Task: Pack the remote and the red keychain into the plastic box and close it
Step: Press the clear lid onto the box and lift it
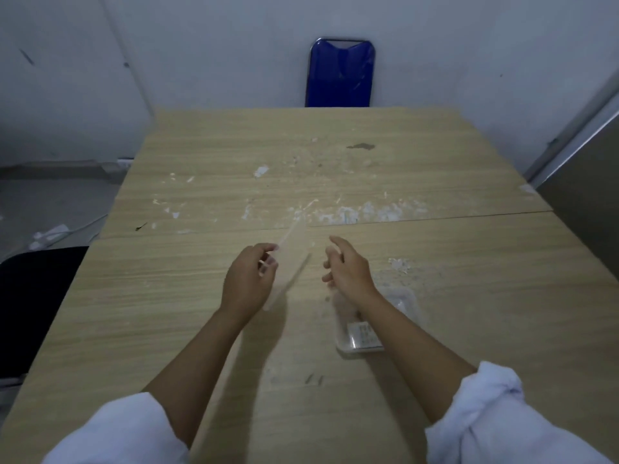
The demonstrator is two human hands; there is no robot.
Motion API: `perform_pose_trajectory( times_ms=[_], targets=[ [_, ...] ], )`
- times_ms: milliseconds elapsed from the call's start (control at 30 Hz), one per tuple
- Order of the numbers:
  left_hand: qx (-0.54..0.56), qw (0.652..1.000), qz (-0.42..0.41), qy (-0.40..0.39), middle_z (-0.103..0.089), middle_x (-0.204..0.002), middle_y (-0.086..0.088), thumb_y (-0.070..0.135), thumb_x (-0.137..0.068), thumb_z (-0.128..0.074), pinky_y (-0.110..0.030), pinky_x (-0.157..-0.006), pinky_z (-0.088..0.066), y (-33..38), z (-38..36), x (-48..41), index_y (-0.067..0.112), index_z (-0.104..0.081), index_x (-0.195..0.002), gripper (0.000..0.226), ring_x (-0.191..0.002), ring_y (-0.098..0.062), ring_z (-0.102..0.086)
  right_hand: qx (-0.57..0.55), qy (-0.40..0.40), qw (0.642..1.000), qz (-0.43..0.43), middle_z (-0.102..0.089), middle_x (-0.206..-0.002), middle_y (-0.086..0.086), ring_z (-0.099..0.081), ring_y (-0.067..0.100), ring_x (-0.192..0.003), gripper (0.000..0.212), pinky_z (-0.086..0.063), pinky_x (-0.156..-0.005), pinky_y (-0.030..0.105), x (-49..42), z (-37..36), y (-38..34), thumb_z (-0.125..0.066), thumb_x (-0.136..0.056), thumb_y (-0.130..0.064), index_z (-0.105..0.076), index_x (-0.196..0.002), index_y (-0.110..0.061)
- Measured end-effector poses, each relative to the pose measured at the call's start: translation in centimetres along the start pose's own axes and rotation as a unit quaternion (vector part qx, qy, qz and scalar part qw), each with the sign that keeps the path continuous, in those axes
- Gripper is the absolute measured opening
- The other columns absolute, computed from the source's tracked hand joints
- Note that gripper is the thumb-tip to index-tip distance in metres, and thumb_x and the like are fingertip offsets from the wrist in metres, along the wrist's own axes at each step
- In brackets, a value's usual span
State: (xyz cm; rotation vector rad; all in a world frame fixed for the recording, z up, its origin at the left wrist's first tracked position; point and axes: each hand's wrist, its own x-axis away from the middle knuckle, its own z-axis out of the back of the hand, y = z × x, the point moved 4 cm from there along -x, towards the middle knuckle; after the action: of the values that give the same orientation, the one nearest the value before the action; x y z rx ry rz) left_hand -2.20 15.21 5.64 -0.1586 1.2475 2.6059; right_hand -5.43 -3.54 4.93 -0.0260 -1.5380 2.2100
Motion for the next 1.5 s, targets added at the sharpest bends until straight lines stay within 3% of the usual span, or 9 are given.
perform_pose_trajectory(
  times_ms=[233, 400, 567, 733, 833, 1000, 1300, 1400, 1500],
  targets=[
    [-0.041, 0.975, -0.203, -0.084, -0.062, -0.098, -0.005, 0.009, -0.09, -0.054, -0.034, -0.074, -0.053, 6.7, -3.8, 1.5, 0.015, -0.062, -0.114, 0.026, -0.088, -0.02, -0.061, -0.267, -0.007, 0.948, -0.175, -0.059, -0.102, 0.024, -0.067, 0.03, -0.07, 0.044, -0.056, -0.06, 0.037, -0.1, 8.3, 0.8, -0.038, -0.097, -0.046, -0.045, -0.122, -0.01],
    [-0.03, 0.957, -0.232, -0.171, -0.06, -0.104, -0.003, 0.036, -0.09, -0.046, -0.029, -0.078, -0.05, 8.9, -6.5, 3.4, 0.019, -0.059, -0.124, 0.04, -0.093, -0.013, -0.057, -0.283, 0.022, 0.939, -0.192, -0.066, -0.064, 0.019, -0.067, 0.02, -0.052, 0.015, -0.054, -0.041, 0.02, 1.0, 11.7, 3.3, -0.055, -0.09, -0.008, -0.057, -0.095, 0.006],
    [-0.039, 0.973, -0.148, -0.173, -0.052, -0.132, -0.002, 0.072, -0.074, -0.047, -0.032, -0.103, -0.039, 8.4, -7.8, 5.2, 0.022, -0.043, -0.137, 0.08, -0.121, -0.015, -0.046, -0.262, 0.038, 0.945, -0.194, -0.062, -0.077, 0.018, -0.063, 0.01, -0.036, 0.013, -0.05, -0.036, 0.015, 1.8, 13.7, 5.9, -0.053, -0.092, -0.002, -0.057, -0.103, 0.003],
    [-0.004, 0.988, 0.106, -0.113, -0.05, -0.134, -0.018, 0.038, -0.092, -0.051, -0.036, -0.098, -0.044, 6.0, -9.3, 6.0, 0.006, -0.042, -0.138, 0.057, -0.115, -0.029, -0.056, -0.184, 0.016, 0.963, -0.197, -0.064, -0.095, 0.02, -0.06, 0.008, -0.033, 0.032, -0.05, -0.036, 0.015, 2.8, 14.7, 8.8, -0.05, -0.089, 0.006, -0.054, -0.12, 0.001],
    [-0.022, 0.983, 0.156, -0.1, -0.064, -0.118, -0.019, 0.022, -0.089, -0.059, -0.033, -0.087, -0.048, 5.7, -9.8, 6.6, 0.001, -0.054, -0.129, 0.045, -0.097, -0.03, -0.065, -0.134, 0.011, 0.972, -0.192, -0.063, -0.074, 0.011, -0.054, 0.01, -0.034, 0.03, -0.048, -0.034, 0.015, 3.9, 14.6, 9.5, -0.055, -0.085, 0.007, -0.059, -0.115, 0.003],
    [-0.006, 0.975, 0.211, -0.073, -0.067, -0.106, -0.02, 0.018, -0.082, -0.068, -0.041, -0.086, -0.056, 5.0, -10.2, 7.7, -0.002, -0.058, -0.125, 0.049, -0.091, -0.033, -0.066, -0.003, 0.037, 0.99, -0.138, -0.062, -0.081, 0.013, -0.051, 0.014, -0.048, 0.032, -0.041, -0.032, 0.01, 5.5, 14.4, 10.0, -0.044, -0.082, 0.007, -0.065, -0.105, 0.0],
    [-0.042, 0.973, 0.212, -0.076, -0.066, -0.113, -0.019, 0.008, -0.081, -0.066, -0.028, -0.08, -0.045, 5.1, -11.2, 8.0, 0.006, -0.058, -0.126, 0.046, -0.095, -0.029, -0.066, 0.158, 0.07, 0.978, -0.113, -0.07, -0.099, 0.016, -0.065, 0.032, -0.091, 0.026, -0.054, -0.079, 0.037, 5.7, 14.3, 11.8, -0.055, -0.074, -0.003, -0.068, -0.096, -0.005],
    [-0.053, 0.974, 0.206, -0.08, -0.062, -0.119, -0.021, 0.006, -0.081, -0.064, -0.029, -0.083, -0.046, 5.1, -11.2, 8.0, 0.005, -0.054, -0.13, 0.05, -0.1, -0.03, -0.064, 0.205, 0.051, 0.974, -0.081, -0.064, -0.115, 0.018, -0.062, 0.032, -0.103, 0.034, -0.052, -0.088, 0.037, 5.6, 14.3, 12.0, -0.057, -0.078, -0.007, -0.061, -0.112, -0.005],
    [-0.106, 0.978, 0.142, -0.106, -0.04, -0.144, -0.021, 0.017, -0.085, -0.061, -0.039, -0.108, -0.036, 5.8, -11.7, 8.0, 0.005, -0.036, -0.142, 0.063, -0.129, -0.034, -0.044, 0.255, -0.011, 0.967, 0.025, -0.036, -0.147, 0.015, -0.036, 0.029, -0.135, 0.055, -0.034, -0.111, 0.037, 5.7, 13.1, 11.5, -0.053, -0.089, -0.02, -0.035, -0.14, -0.01]
  ],
)
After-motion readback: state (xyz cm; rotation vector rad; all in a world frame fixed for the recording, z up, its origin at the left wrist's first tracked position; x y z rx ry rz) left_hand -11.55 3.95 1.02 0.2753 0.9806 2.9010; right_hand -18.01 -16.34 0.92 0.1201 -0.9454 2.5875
